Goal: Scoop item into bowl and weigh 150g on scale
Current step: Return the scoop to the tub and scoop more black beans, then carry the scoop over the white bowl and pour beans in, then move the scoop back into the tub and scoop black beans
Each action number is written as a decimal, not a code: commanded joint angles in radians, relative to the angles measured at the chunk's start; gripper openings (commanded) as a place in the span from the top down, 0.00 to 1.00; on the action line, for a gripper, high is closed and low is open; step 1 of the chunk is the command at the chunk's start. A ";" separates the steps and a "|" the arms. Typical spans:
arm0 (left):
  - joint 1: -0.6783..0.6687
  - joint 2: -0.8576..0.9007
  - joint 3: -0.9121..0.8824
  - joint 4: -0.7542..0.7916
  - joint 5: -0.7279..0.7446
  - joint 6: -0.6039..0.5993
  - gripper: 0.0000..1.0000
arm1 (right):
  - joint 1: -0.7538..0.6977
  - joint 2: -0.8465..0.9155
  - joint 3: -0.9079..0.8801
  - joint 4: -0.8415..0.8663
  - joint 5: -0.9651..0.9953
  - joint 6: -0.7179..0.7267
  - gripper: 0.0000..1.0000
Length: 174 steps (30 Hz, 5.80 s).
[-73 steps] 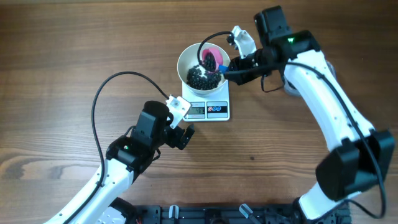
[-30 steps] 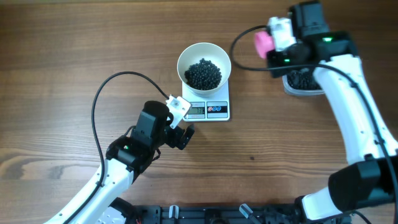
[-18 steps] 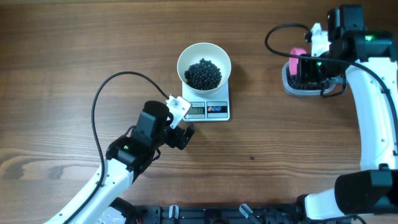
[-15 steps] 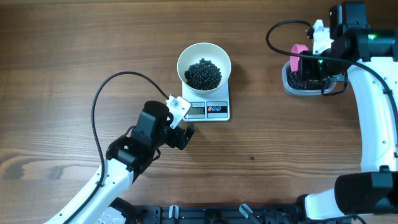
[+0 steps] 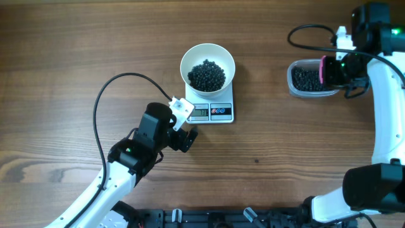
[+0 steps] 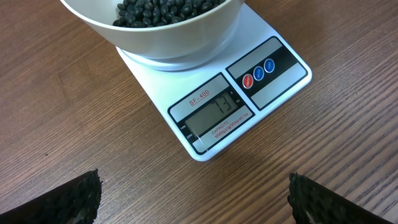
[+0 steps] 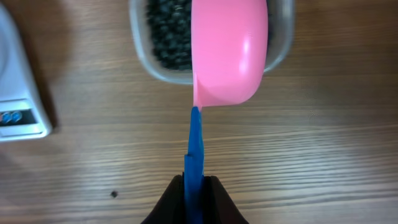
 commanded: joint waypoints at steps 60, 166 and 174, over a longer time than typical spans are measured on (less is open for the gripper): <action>0.009 0.000 -0.003 0.000 -0.006 0.005 0.00 | -0.173 0.305 -0.030 0.046 -0.495 -0.294 0.96; 0.009 0.000 -0.003 0.000 -0.006 0.005 0.00 | 0.256 0.140 0.243 0.122 -0.086 -0.158 0.96; 0.009 0.000 -0.003 0.000 -0.006 0.005 0.00 | 0.068 0.141 0.223 0.024 -0.069 -0.173 0.96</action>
